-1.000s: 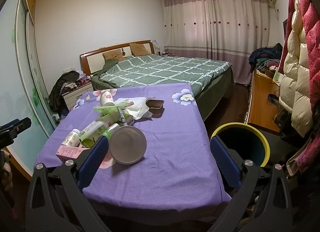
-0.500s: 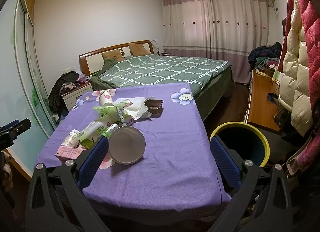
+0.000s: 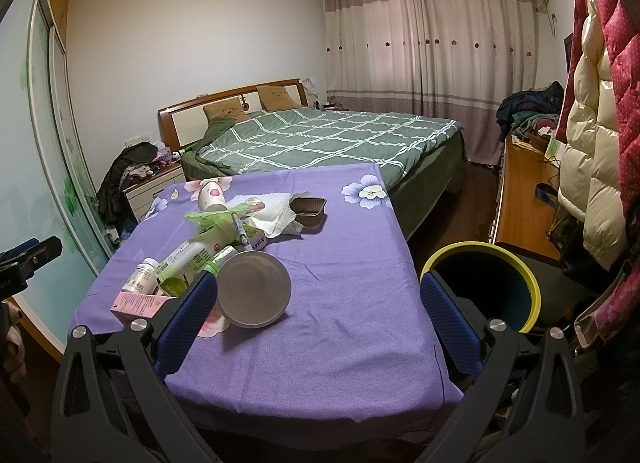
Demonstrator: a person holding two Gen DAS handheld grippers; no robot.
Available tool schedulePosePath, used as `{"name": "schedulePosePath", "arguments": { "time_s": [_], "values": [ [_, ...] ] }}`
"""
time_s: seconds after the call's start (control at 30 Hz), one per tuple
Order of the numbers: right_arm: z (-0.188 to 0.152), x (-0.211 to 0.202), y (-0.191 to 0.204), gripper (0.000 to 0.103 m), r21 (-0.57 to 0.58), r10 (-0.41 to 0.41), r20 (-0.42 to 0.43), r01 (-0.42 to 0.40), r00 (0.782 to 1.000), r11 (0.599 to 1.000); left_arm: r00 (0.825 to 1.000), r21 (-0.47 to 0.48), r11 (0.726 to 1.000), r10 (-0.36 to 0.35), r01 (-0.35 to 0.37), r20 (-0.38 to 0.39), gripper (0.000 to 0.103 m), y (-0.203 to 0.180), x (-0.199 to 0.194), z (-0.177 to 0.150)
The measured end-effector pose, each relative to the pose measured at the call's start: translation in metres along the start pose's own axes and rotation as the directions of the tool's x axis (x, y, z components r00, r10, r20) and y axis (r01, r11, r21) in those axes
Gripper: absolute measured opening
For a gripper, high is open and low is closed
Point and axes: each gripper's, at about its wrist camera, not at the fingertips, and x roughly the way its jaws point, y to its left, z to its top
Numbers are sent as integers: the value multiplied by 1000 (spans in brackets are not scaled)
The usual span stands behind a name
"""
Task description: Collect trash
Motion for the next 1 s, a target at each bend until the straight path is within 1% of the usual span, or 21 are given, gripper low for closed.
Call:
{"name": "schedulePosePath", "arguments": {
  "time_s": [0.63, 0.9, 1.0],
  "values": [
    [-1, 3, -2, 97, 11, 2, -12, -1, 1000, 1000, 1000, 11, 1000, -2, 2, -5, 99, 0, 0, 3],
    [1, 11, -2, 97, 15, 1, -34, -1, 999, 1000, 1000, 18, 1000, -6, 6, -11, 99, 1, 6, 7],
    [4, 16, 0, 97, 4, 5, -39, -5, 999, 1000, 1000, 24, 1000, -5, 5, -17, 99, 0, 16, 11]
  ]
}}
